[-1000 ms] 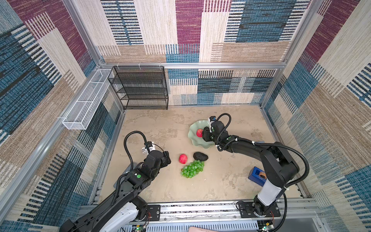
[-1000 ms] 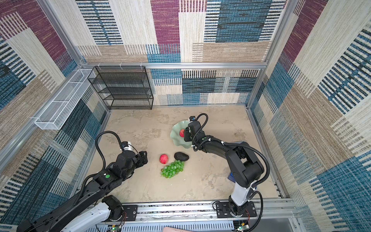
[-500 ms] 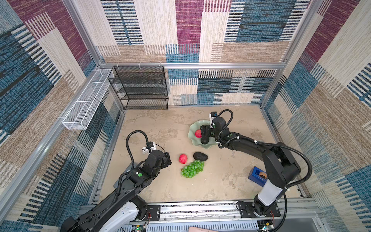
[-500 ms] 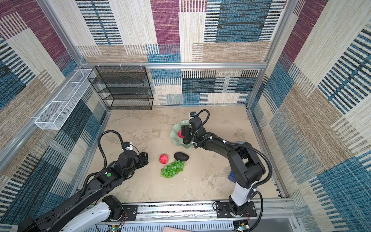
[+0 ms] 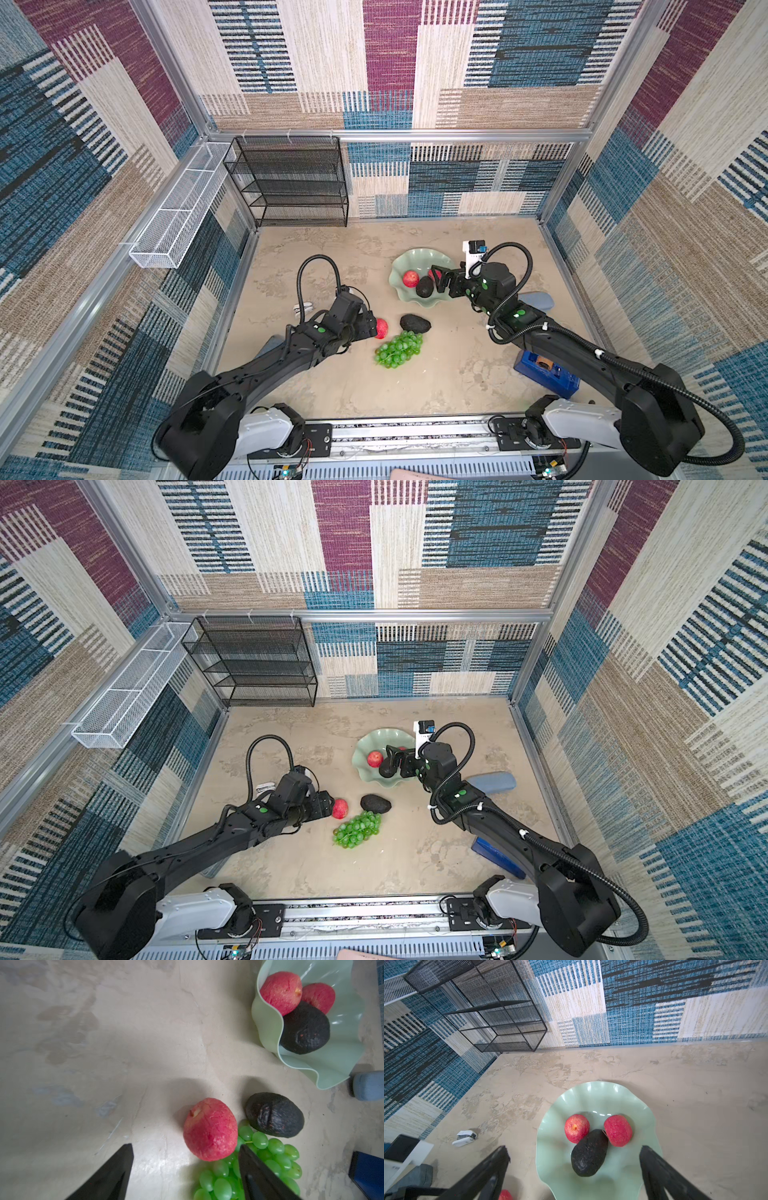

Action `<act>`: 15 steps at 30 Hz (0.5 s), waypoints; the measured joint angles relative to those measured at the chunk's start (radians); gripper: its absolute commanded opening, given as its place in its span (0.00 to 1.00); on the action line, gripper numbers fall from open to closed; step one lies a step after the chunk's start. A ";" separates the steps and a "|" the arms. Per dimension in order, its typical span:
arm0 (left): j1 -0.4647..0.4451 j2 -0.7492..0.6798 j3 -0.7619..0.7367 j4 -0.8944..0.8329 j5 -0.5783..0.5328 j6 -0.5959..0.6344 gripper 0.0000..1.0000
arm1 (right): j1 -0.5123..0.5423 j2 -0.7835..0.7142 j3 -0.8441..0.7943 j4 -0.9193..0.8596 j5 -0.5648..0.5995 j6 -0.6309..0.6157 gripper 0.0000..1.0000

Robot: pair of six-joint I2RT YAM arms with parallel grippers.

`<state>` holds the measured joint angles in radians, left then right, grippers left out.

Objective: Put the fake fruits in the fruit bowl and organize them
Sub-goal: 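Grasp the last red apple with the left gripper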

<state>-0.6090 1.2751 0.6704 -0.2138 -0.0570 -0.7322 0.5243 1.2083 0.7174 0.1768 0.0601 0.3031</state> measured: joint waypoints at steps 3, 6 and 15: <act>-0.003 0.082 0.040 0.017 0.037 0.003 0.82 | 0.000 -0.031 -0.058 -0.004 -0.011 0.005 1.00; -0.007 0.137 0.068 0.024 0.053 0.006 0.81 | 0.000 -0.050 -0.089 -0.008 -0.016 0.008 1.00; -0.024 0.238 0.053 0.058 0.095 -0.001 0.69 | 0.000 -0.045 -0.096 -0.004 -0.024 0.011 1.00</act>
<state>-0.6334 1.5131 0.7235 -0.1562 0.0376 -0.7334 0.5243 1.1633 0.6216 0.1726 0.0360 0.3141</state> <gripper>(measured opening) 0.739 0.996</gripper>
